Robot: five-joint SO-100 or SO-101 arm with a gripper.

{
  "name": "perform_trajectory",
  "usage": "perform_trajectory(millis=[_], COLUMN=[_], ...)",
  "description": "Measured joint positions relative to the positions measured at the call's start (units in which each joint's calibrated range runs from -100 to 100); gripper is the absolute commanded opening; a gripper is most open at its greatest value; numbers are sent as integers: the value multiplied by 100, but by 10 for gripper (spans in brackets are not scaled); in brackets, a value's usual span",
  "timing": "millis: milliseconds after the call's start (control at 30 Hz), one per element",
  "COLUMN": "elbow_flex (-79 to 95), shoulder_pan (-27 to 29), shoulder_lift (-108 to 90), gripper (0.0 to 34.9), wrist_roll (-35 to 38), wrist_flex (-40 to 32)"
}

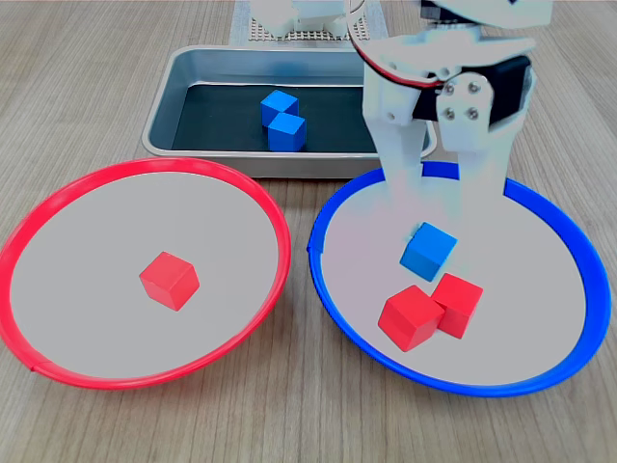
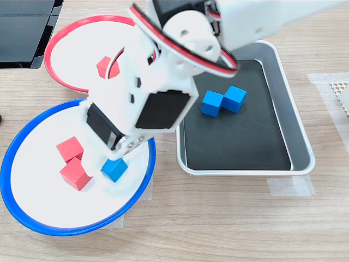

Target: Resolve any anomalies and move all blocks to matching dishes

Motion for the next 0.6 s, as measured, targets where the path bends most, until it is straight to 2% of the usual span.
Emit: perform_trajectory(millis=[333, 600], elbow_flex=[-535, -789], shoulder_pan=[195, 186], shoulder_lift=[0, 486], gripper=[143, 149], wrist_roll=[-176, -29], wrist_flex=[82, -196])
